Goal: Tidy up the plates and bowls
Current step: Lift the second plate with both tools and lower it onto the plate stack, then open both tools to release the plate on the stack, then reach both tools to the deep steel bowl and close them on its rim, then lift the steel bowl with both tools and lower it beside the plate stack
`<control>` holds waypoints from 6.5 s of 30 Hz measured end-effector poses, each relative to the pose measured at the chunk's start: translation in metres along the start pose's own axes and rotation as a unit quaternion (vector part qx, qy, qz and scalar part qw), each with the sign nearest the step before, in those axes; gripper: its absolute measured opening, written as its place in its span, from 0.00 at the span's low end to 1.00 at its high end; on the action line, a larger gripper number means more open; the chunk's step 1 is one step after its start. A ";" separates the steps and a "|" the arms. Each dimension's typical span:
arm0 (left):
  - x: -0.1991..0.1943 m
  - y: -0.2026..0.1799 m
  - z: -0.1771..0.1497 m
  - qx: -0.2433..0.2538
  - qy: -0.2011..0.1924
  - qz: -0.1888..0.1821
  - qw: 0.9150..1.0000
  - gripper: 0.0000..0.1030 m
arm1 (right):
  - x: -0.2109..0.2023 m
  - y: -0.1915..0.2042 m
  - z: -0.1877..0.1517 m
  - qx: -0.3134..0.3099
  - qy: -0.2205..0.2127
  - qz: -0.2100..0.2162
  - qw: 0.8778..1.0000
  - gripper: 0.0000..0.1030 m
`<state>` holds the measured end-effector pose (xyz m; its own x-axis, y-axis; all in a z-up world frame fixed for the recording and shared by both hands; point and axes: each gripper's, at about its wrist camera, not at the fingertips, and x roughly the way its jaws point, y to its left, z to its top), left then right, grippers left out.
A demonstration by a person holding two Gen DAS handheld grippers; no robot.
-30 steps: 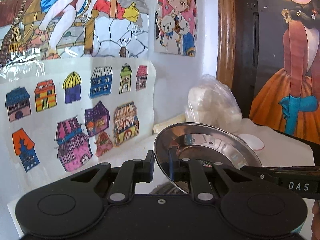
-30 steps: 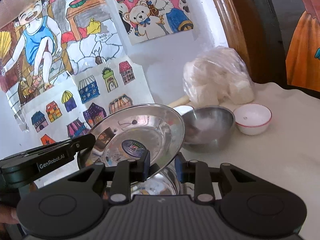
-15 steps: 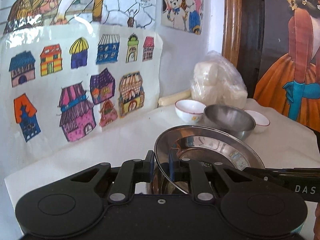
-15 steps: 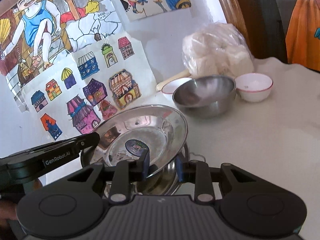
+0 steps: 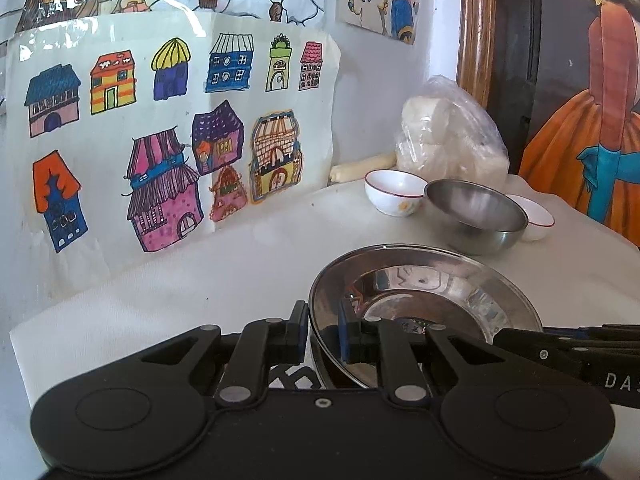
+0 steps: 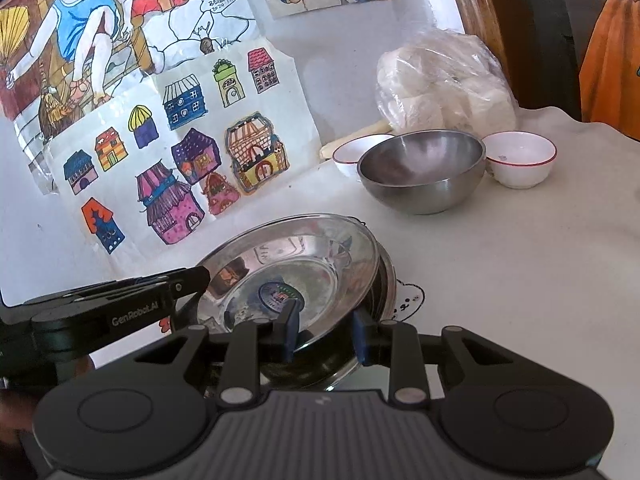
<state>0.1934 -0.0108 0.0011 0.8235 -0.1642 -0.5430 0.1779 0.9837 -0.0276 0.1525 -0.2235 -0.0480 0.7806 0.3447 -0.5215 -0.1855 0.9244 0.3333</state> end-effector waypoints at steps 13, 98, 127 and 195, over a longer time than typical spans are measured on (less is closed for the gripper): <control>0.004 0.000 -0.002 0.002 0.010 0.000 1.000 0.16 | -0.001 0.009 0.000 -0.034 0.001 -0.015 0.999 0.36; 0.151 -0.059 0.096 -0.123 0.112 -0.068 0.984 0.99 | 0.034 -0.115 0.082 0.120 -0.104 -0.110 0.981 1.00; 0.149 -0.073 0.090 -0.106 0.109 -0.132 0.979 0.18 | 0.056 -0.113 0.075 0.135 -0.086 -0.058 0.985 0.27; -0.082 0.002 -0.077 -0.109 0.183 -0.150 0.965 0.25 | -0.119 -0.005 -0.067 0.039 0.065 0.057 0.995 0.37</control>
<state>0.0845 0.0102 -0.0192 0.4998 -0.4469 -0.7419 0.2293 0.8943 -0.3842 0.0210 -0.2581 -0.0400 0.6723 0.4702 -0.5717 -0.2181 0.8639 0.4540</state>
